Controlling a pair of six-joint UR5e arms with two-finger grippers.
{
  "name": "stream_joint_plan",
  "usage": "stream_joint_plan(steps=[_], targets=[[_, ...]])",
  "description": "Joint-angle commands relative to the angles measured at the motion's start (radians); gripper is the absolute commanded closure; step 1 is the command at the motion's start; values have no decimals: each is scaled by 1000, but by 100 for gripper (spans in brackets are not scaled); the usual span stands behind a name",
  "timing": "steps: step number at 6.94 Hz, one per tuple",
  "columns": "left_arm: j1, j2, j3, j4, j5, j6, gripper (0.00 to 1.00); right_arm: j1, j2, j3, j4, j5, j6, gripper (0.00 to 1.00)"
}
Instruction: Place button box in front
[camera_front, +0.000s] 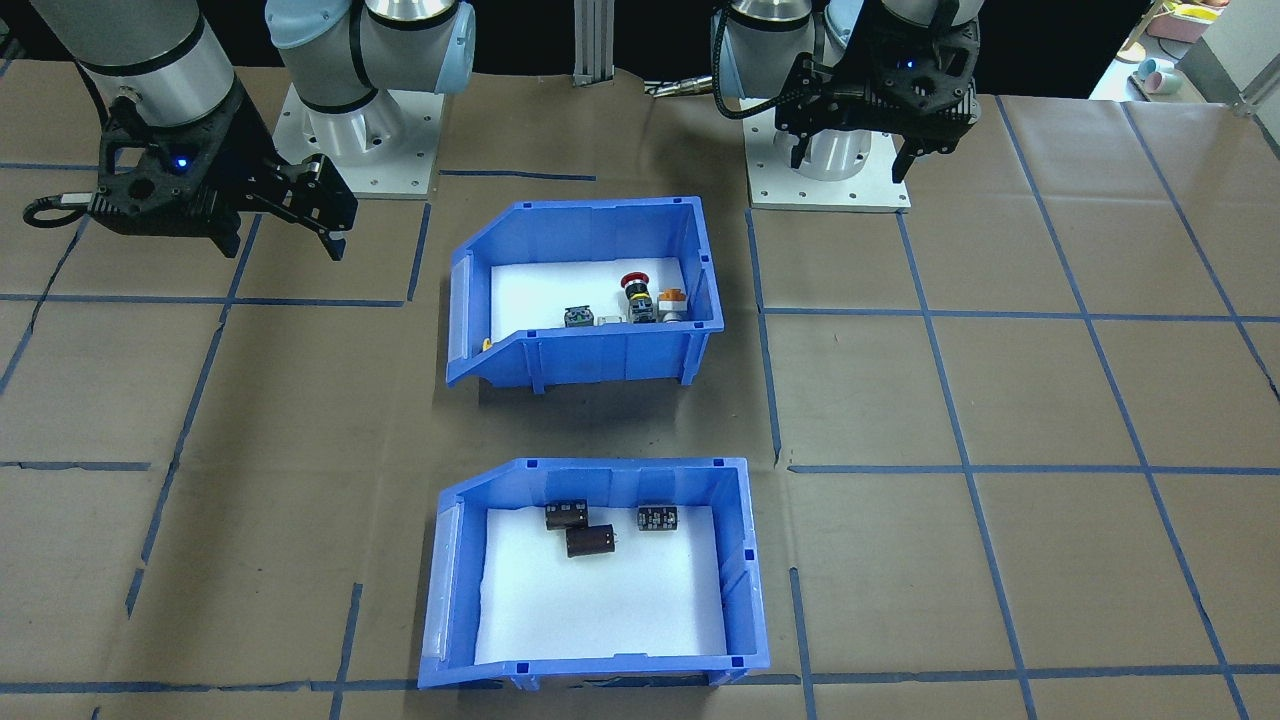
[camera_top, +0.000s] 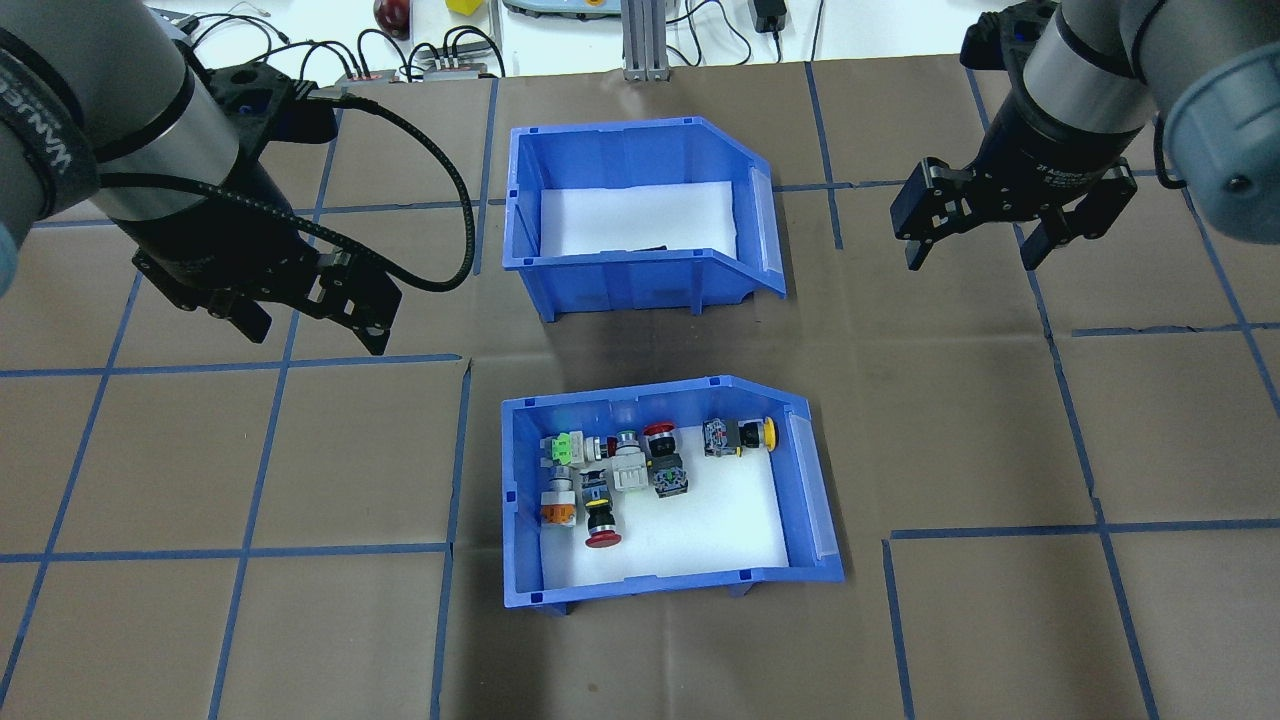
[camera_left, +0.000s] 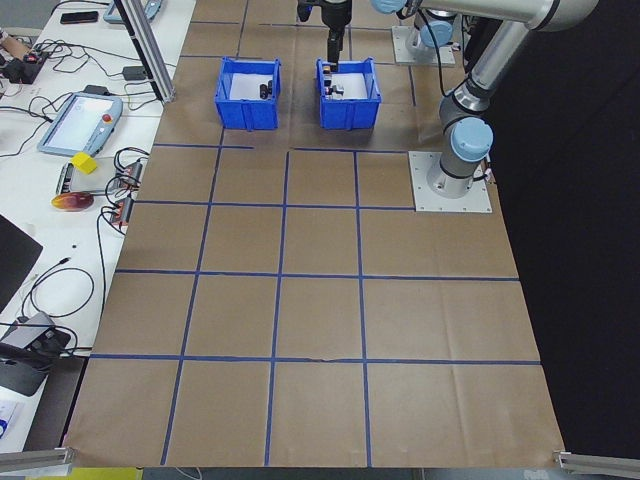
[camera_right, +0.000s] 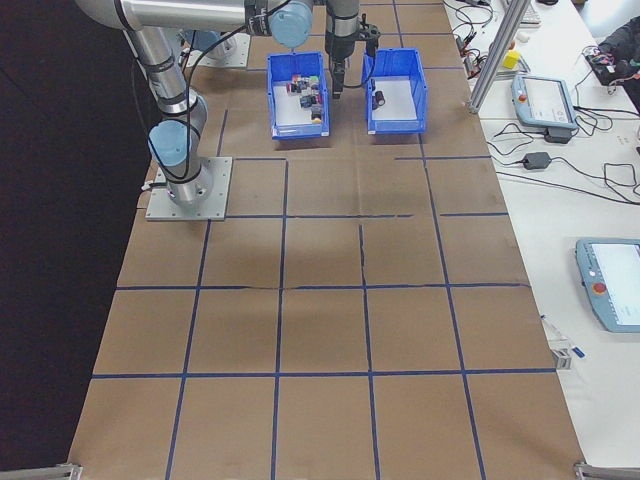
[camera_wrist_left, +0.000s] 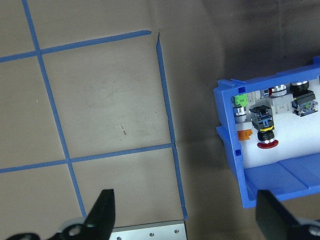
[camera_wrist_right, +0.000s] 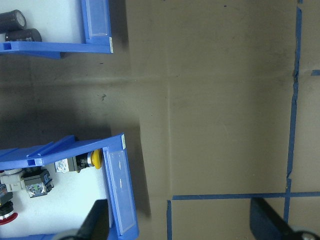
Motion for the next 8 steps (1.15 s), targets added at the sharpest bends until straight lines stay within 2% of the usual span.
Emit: stream_joint_plan(steps=[1, 3, 4, 5, 6, 8], targets=[[0, 0, -1, 0, 0, -2, 1, 0, 0, 2, -42, -4, 3, 0], [0, 1, -5, 8, 2, -5, 1, 0, 0, 2, -39, -5, 3, 0], [15, -3, -4, 9, 61, -18, 1, 0, 0, 1, -33, -8, 0, 0], [27, 0, -4, 11, 87, -114, 1, 0, 1, 1, -30, -27, -9, 0], [29, -2, -2, 12, 86, -158, 1, 1, 4, -8, -18, -34, -12, 0], [31, -8, -8, 118, 74, -202, 1, 4, 1, -8, -10, -47, -34, 0]])
